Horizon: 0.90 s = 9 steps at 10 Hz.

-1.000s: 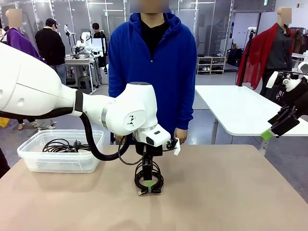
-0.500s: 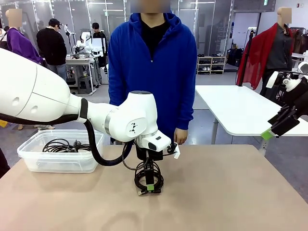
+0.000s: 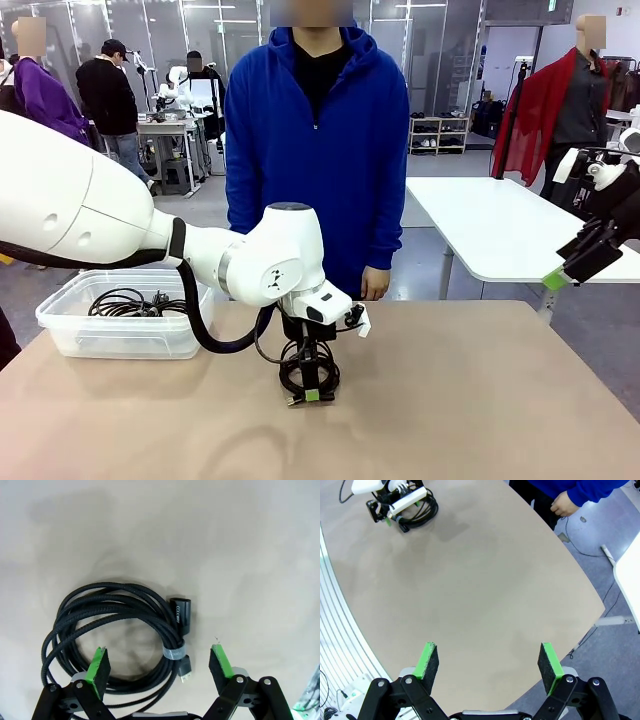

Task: Organize and store the cables.
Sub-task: Place the USB Extension Cable into the Organizing box.

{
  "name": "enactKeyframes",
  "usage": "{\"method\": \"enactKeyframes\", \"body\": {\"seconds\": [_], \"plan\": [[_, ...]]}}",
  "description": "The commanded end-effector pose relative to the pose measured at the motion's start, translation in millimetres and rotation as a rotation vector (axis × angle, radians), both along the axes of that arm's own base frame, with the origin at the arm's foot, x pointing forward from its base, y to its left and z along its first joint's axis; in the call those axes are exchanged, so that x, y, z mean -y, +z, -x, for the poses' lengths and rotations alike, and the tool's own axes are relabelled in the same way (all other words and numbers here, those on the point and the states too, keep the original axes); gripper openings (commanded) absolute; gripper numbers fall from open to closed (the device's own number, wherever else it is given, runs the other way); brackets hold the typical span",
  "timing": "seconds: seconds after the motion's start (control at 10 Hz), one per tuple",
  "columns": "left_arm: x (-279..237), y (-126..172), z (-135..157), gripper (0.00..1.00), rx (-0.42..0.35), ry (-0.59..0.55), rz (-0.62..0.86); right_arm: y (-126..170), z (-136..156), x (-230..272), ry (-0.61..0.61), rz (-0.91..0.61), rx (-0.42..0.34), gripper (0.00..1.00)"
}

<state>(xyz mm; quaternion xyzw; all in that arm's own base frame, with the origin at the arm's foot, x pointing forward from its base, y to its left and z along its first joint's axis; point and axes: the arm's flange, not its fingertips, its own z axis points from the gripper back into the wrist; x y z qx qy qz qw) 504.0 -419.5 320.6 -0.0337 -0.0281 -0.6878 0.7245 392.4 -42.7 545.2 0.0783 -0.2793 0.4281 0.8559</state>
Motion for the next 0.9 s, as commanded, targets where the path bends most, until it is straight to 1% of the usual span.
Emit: {"method": "enactKeyframes", "body": {"seconds": [0.0,0.1,0.2,0.4,0.5,0.6,0.7,0.8], "plan": [[2.2,-12.1,-6.2,1.00,0.010,0.008,-0.017,-0.6,-1.4,-1.0,-0.007,-0.013,0.001,1.00],[1.9,-17.6,-7.1,1.00,0.002,0.011,-0.034,-0.6,-1.4,-1.0,-0.007,-0.013,0.001,1.00],[1.5,-19.7,-7.3,1.00,-0.012,0.005,-0.014,-0.6,-1.4,-1.0,-0.007,-0.013,0.001,1.00],[1.5,-18.6,-7.0,1.00,-0.017,-0.002,-0.013,-0.6,-1.4,-1.0,-0.007,-0.013,0.001,1.00],[2.1,-18.6,-6.5,0.45,-0.014,-0.011,-0.019,-0.6,-1.4,-1.0,-0.007,-0.013,0.001,1.00],[2.4,-18.1,-5.2,0.41,-0.023,-0.015,-0.028,-0.6,-1.4,-1.0,-0.007,-0.013,0.001,1.00],[2.3,-17.7,-4.5,0.00,-0.027,-0.018,-0.033,-0.6,-1.4,-1.0,-0.007,-0.013,0.001,1.00],[1.7,-17.2,-3.9,0.00,-0.029,-0.013,-0.040,-0.6,-1.4,-1.0,-0.007,-0.013,0.001,1.00]]}}
